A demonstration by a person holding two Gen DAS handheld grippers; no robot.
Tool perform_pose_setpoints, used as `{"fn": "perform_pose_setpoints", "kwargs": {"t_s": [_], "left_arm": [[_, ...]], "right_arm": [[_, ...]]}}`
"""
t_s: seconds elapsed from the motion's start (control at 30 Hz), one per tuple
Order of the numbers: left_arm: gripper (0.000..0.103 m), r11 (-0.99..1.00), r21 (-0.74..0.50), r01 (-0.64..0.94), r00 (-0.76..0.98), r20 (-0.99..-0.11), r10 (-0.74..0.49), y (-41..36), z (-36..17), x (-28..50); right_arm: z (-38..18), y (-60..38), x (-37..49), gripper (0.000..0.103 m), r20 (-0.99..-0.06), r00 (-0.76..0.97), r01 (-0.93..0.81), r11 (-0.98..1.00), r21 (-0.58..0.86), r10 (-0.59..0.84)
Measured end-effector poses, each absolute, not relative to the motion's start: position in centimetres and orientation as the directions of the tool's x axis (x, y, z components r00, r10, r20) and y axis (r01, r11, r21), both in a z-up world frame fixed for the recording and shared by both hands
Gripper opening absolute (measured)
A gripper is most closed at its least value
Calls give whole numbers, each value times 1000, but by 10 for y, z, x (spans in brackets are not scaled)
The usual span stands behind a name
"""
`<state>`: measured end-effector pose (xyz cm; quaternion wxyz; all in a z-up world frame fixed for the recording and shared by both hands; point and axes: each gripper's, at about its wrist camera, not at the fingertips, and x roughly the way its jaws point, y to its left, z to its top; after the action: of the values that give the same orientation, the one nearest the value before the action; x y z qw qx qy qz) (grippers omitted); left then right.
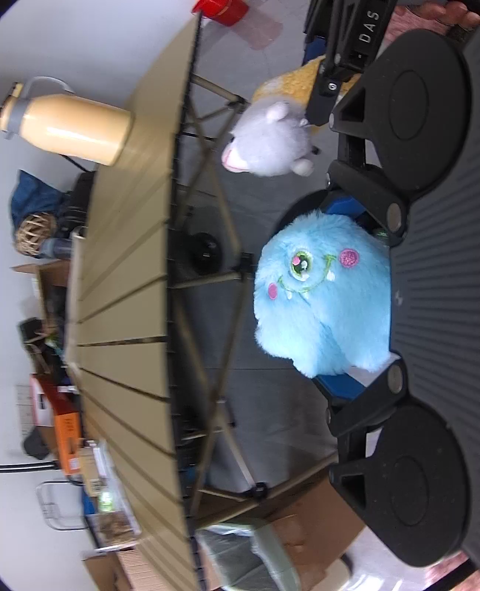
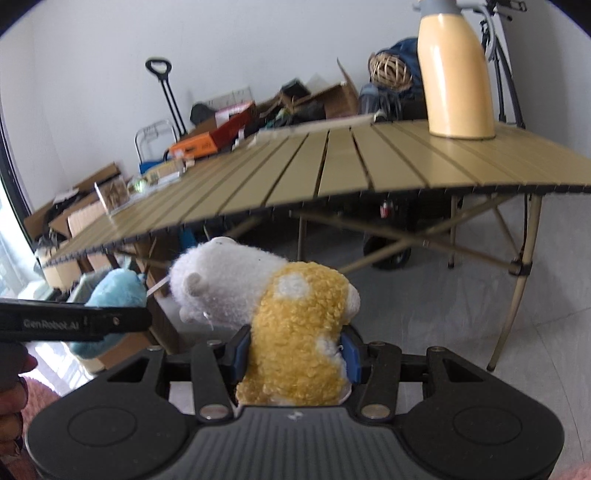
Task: Collect trash
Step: 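Carry the blue plush and white-and-yellow plush with both tools over the bin, then lower the left tool into the bin and open it to drop the blue plush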
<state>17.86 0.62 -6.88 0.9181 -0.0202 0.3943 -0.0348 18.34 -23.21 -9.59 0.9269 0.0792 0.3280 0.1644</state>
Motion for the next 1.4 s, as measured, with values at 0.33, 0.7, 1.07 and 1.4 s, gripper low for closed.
{"fn": "perform_pose_setpoints", "kwargs": {"t_s": [0.33, 0.7, 1.07, 1.4], "left_arm": [[81, 997, -69, 23, 590, -805, -69, 19, -117, 177], [81, 997, -69, 17, 522, -850, -68, 26, -146, 184], [80, 998, -53, 17, 464, -884, -55, 26, -169, 192], [80, 998, -53, 26, 423, -904, -59, 20, -182, 203]], "right_arm": [[-138, -216, 179, 48, -711, 621, -242, 944, 226, 330], [-173, -198, 186, 48, -804, 509, -248, 947, 205, 307], [-202, -199, 194, 48, -857, 432, -225, 954, 199, 281], [-219, -211, 201, 48, -883, 399, -171, 966, 193, 247]]}}
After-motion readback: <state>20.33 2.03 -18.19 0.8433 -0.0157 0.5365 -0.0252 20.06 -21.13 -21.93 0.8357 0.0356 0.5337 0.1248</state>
